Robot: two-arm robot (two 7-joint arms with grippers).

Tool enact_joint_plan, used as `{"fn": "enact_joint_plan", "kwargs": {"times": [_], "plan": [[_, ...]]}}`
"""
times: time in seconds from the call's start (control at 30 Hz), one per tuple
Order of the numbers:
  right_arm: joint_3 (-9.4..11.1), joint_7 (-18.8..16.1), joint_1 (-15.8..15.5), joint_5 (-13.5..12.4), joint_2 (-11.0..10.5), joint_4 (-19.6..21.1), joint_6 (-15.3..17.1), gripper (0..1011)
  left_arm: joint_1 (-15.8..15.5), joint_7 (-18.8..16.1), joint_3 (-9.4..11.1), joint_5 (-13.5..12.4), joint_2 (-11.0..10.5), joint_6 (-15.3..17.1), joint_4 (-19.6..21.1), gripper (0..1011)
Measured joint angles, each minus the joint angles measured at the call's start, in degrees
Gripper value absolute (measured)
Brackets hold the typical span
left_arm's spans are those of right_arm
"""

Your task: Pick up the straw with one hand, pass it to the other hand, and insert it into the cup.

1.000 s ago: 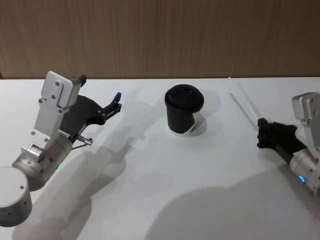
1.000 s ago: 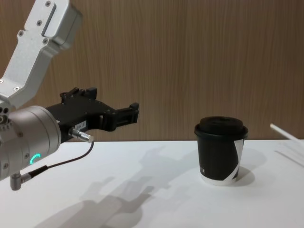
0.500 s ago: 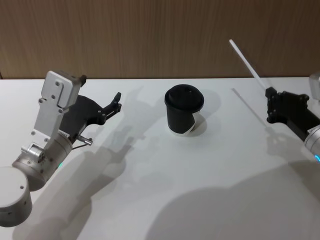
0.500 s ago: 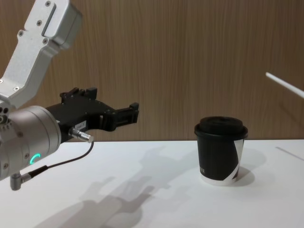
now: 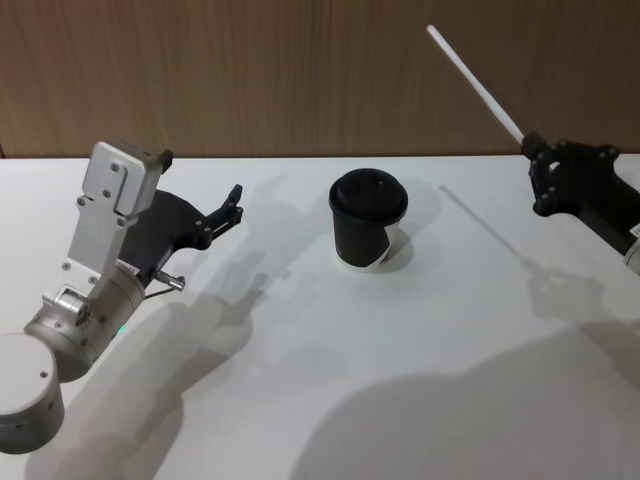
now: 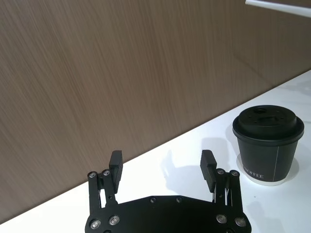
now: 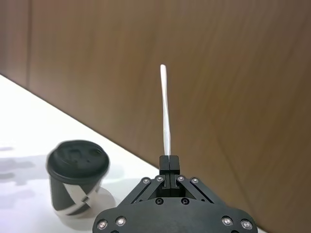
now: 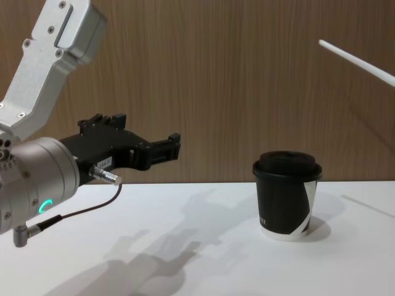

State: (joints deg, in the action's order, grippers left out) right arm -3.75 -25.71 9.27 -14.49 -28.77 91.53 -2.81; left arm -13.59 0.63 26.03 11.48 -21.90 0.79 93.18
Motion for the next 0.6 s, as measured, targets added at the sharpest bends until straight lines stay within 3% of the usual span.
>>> {"fn": "enact_joint_plan", "kwargs": {"times": [0.6], "plan": [[-3.1, -10.2, 3.2, -6.9, -0.5, -1.3, -4.7, 0, 0.0, 0.0, 0.0, 0.0, 0.0, 0.0, 0.0, 1002]]}}
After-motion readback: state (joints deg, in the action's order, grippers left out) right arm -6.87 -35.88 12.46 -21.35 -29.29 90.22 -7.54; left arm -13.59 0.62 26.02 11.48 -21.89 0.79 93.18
